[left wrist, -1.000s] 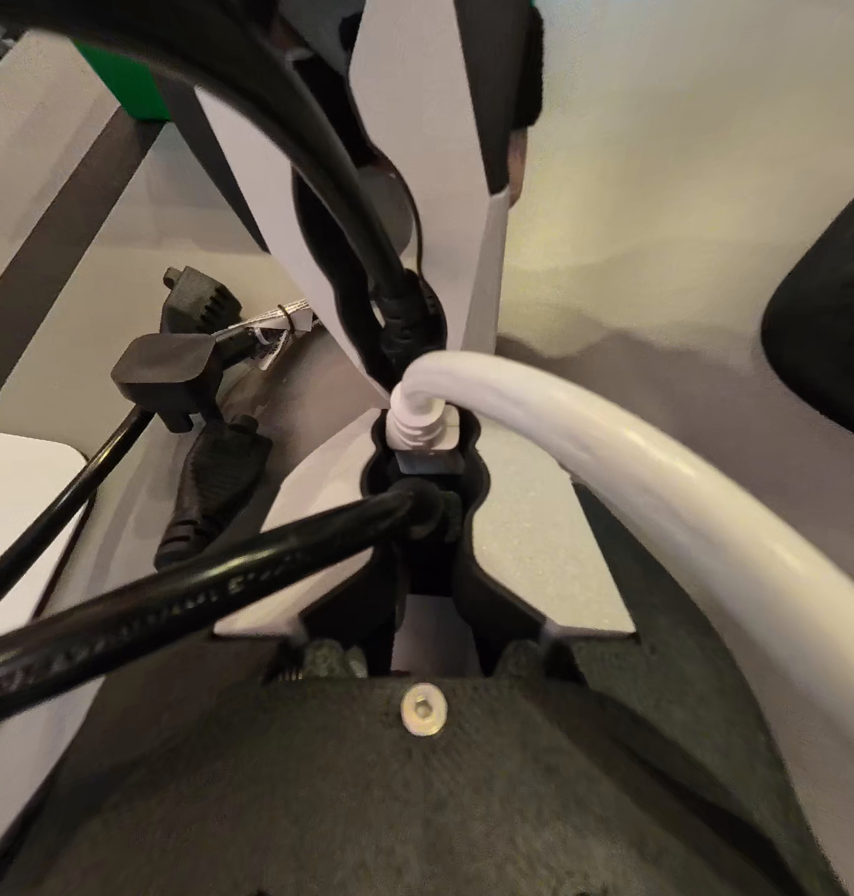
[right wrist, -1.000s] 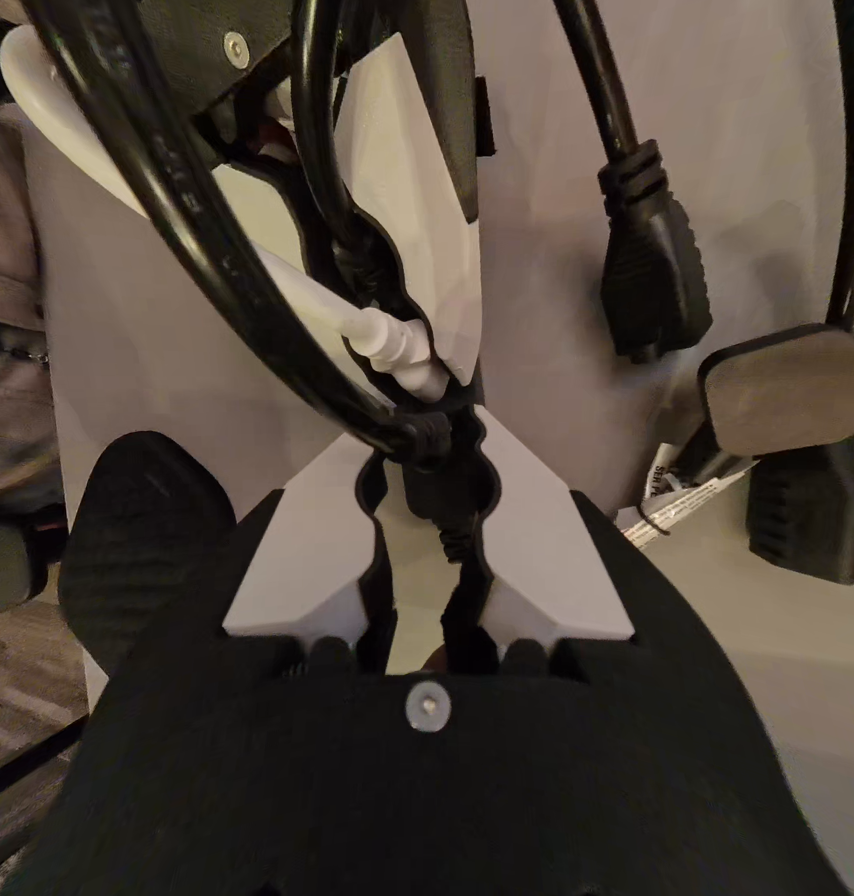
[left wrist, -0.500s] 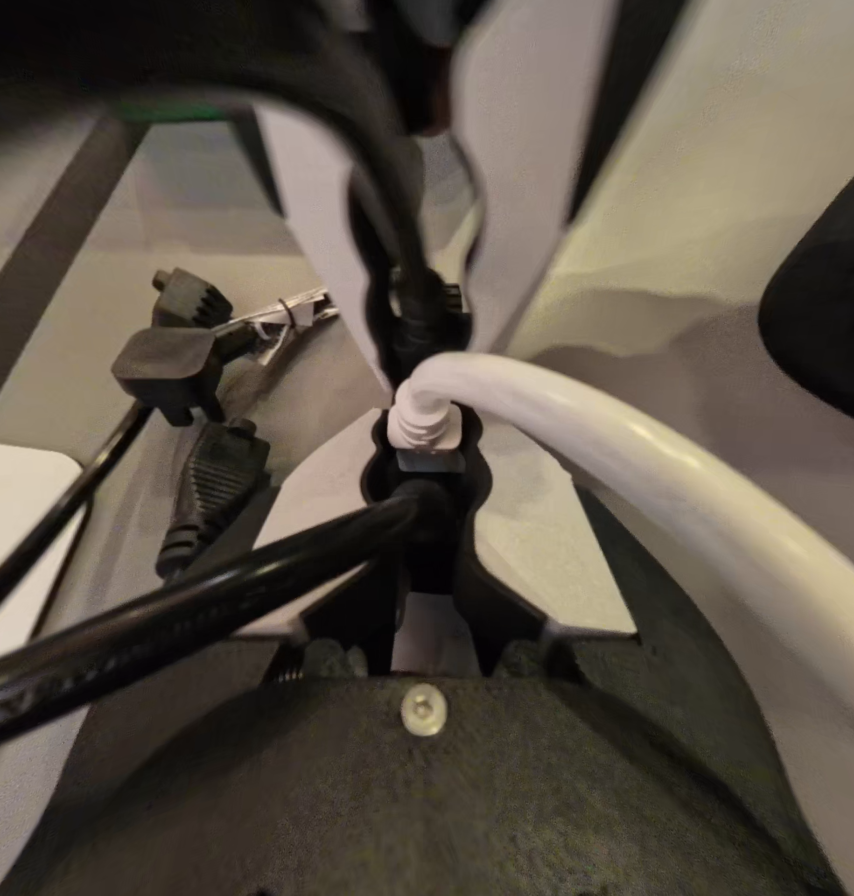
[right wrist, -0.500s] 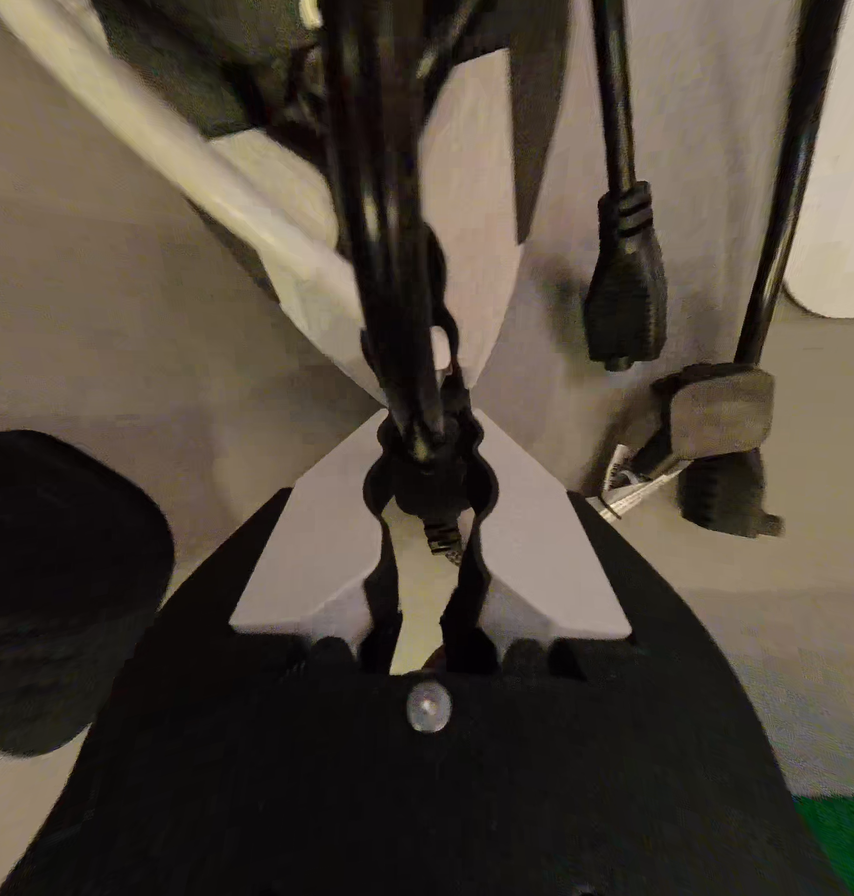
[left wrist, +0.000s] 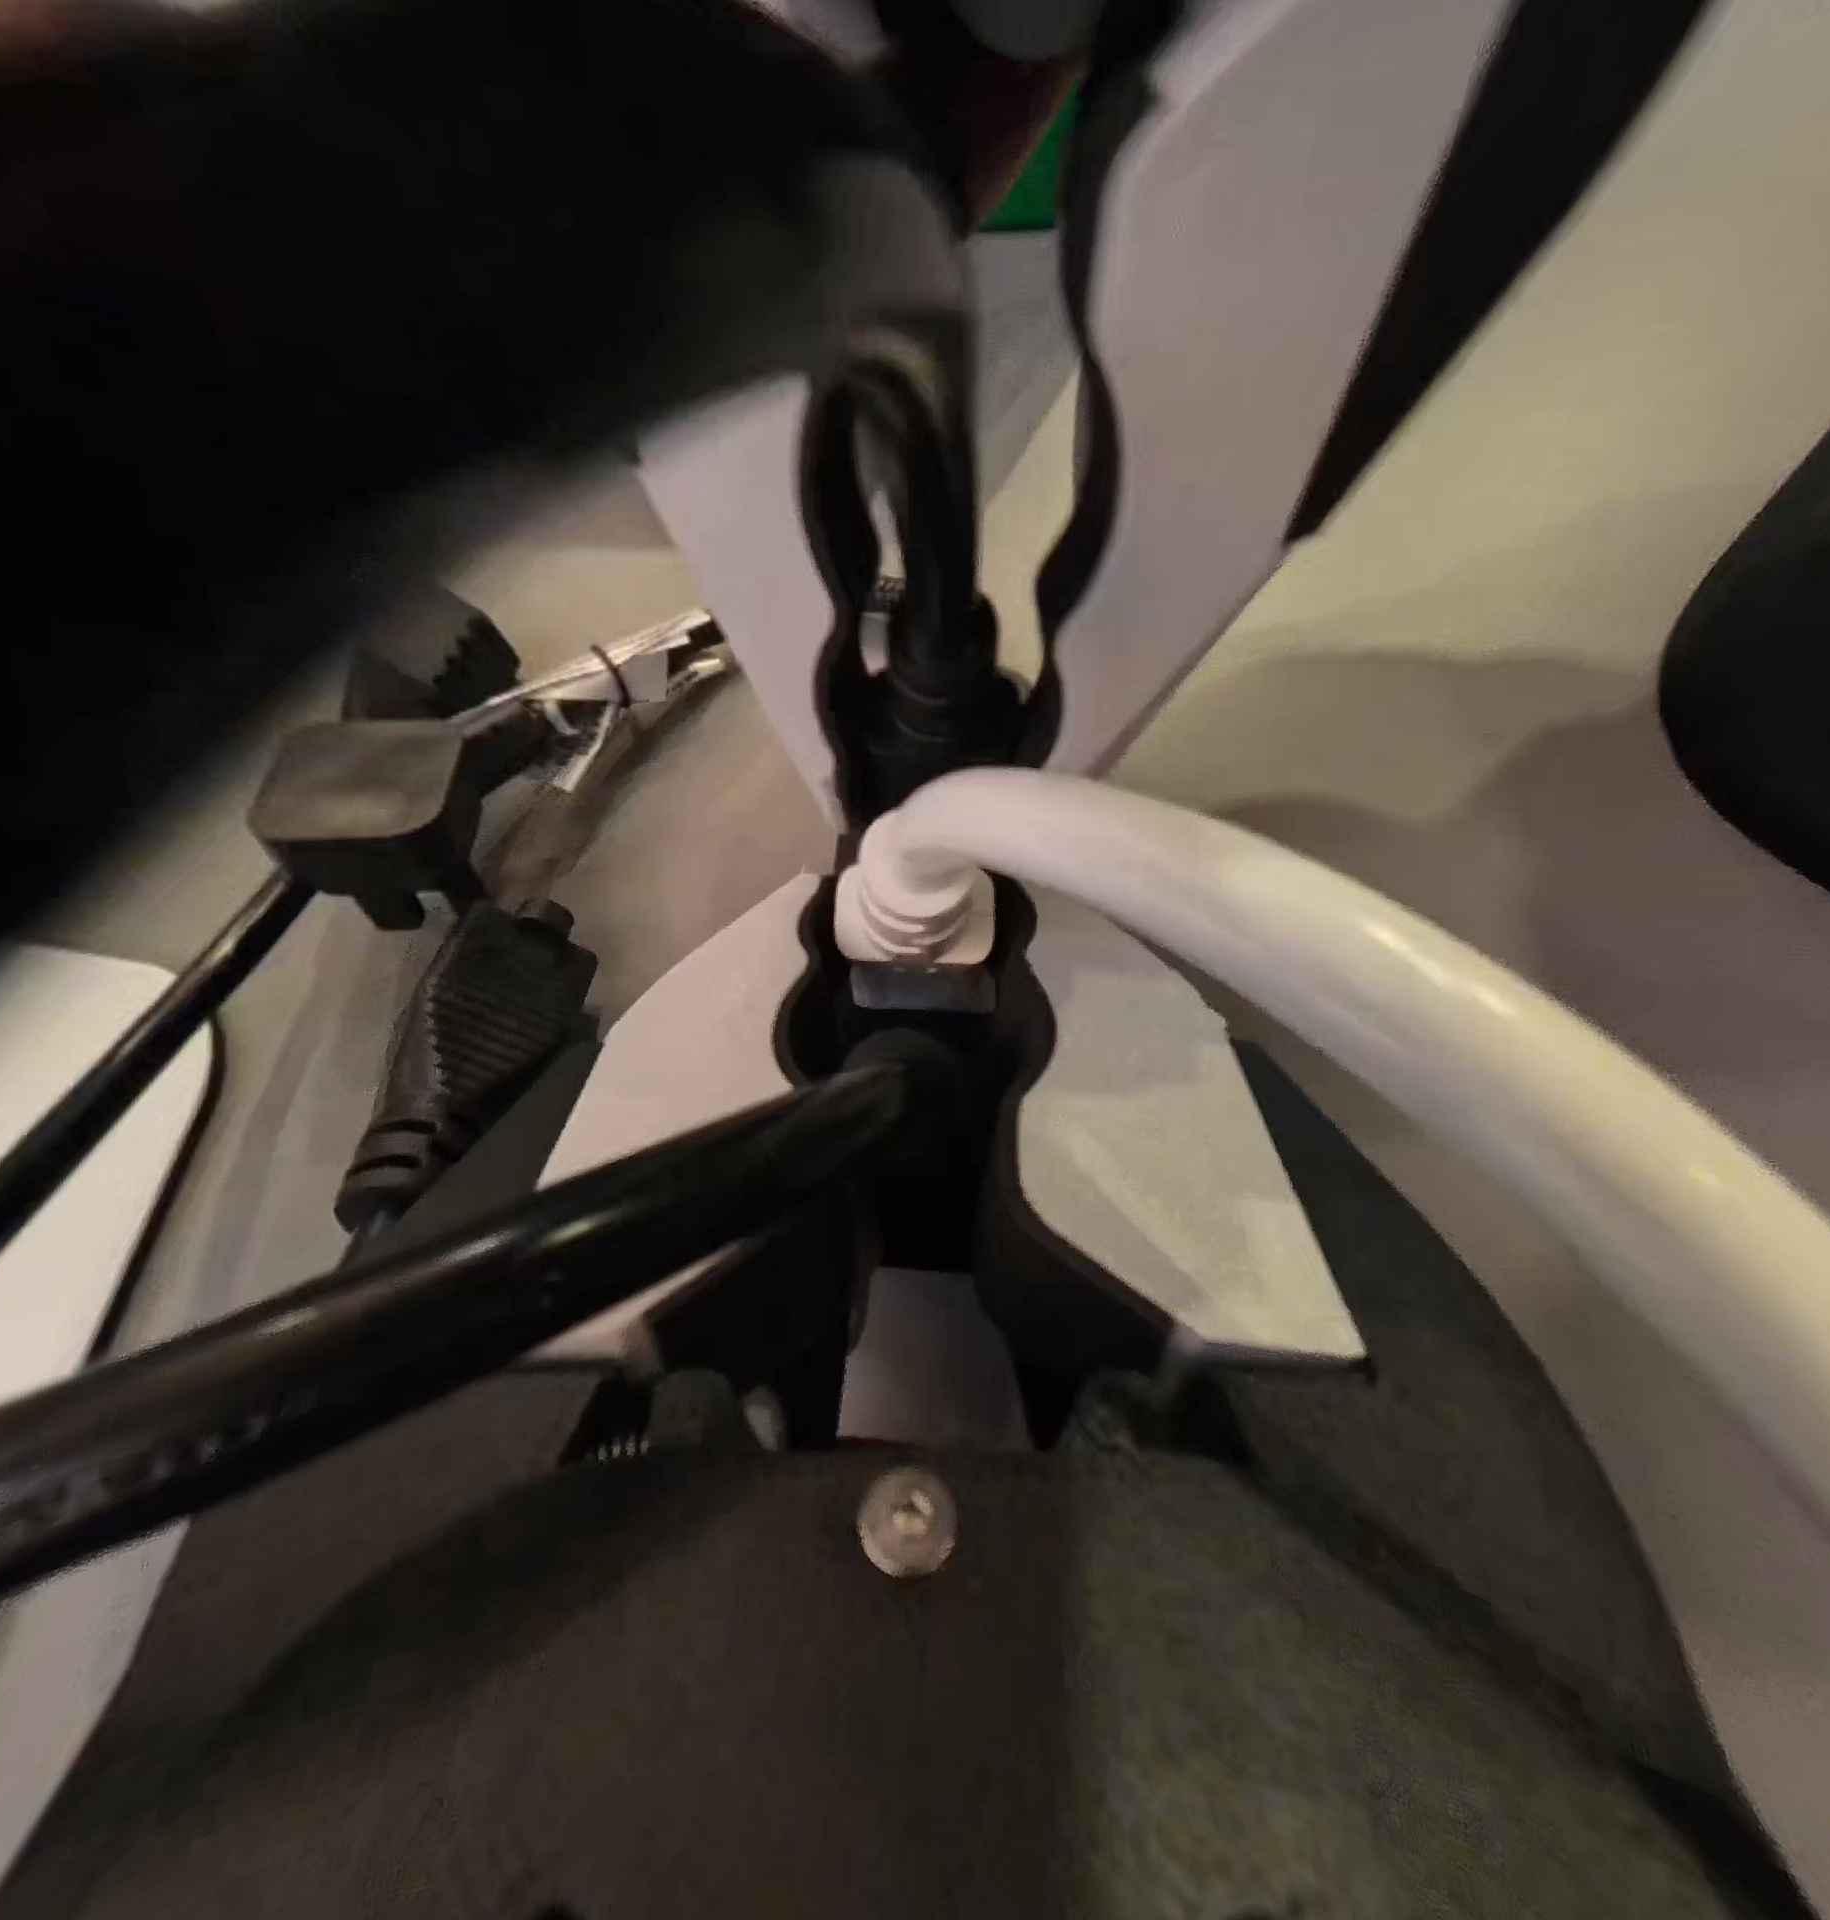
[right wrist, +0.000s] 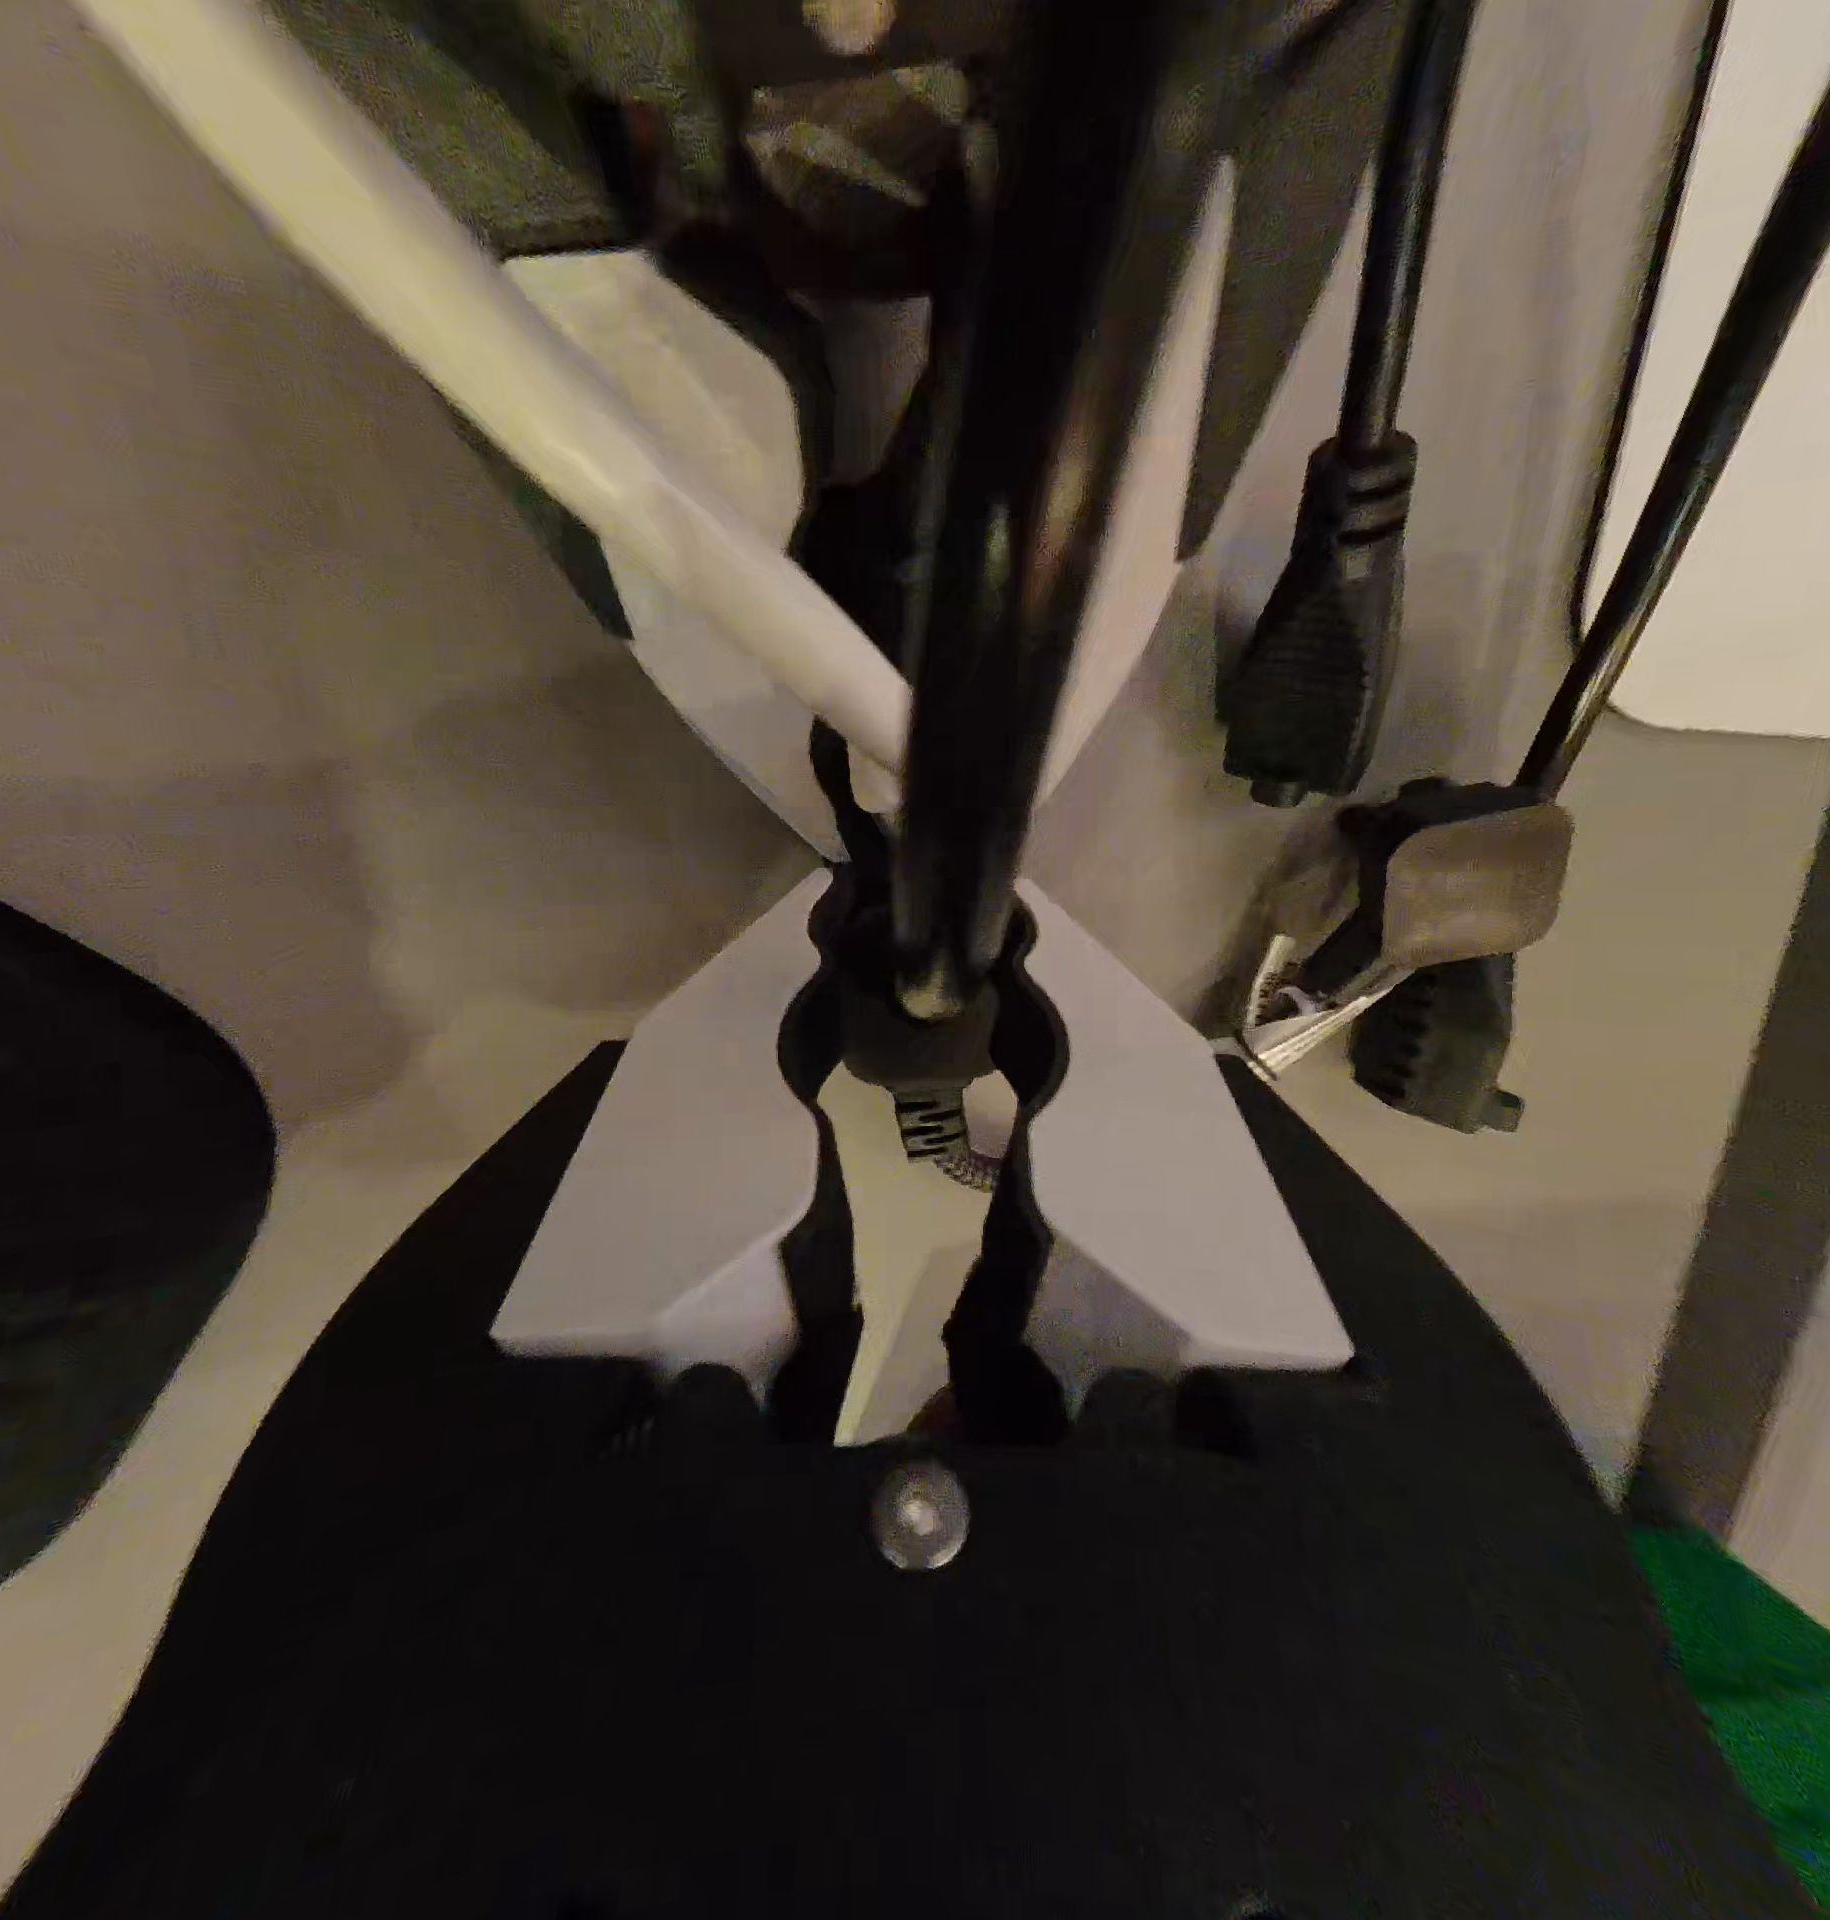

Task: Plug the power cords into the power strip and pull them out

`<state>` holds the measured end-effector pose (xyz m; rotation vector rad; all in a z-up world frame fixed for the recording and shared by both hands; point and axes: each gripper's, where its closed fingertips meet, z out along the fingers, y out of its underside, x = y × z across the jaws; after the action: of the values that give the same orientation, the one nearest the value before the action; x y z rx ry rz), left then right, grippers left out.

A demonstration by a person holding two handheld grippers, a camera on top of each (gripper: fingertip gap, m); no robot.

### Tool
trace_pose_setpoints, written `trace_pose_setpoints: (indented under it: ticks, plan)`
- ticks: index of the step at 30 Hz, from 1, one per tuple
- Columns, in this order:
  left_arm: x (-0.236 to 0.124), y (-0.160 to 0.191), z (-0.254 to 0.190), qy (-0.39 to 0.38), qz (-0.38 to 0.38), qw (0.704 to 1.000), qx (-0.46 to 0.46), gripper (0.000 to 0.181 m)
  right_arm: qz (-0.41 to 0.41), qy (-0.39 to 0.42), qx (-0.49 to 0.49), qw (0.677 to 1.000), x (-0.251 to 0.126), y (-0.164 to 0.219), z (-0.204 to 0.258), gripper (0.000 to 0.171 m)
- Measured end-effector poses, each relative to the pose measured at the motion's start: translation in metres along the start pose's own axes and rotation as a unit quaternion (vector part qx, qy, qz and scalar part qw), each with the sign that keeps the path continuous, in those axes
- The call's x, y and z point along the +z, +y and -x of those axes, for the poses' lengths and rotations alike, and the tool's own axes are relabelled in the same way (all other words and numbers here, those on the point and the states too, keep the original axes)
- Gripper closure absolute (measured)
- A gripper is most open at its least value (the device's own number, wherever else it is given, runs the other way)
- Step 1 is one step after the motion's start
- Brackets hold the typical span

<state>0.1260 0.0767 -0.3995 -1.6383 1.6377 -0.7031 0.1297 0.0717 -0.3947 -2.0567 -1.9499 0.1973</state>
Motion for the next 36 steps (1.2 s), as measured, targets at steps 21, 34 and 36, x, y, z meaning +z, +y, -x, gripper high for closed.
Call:
trace_pose_setpoints:
  ticks: [21,34,36]
  plan:
    - [-0.001,0.002,0.000,0.003,0.008,1.000,-0.008,0.154,-0.073,-0.156,0.118,0.978,-0.033,-0.010,-0.017,0.149]
    - [-0.003,0.003,-0.001,0.003,0.018,1.000,-0.003,0.155,-0.052,-0.064,0.054,0.995,-0.031,0.001,0.007,0.149]
    - [-0.004,0.004,-0.003,0.007,0.016,1.000,0.000,0.155,-0.061,-0.036,0.062,0.996,-0.038,-0.002,-0.001,0.149]
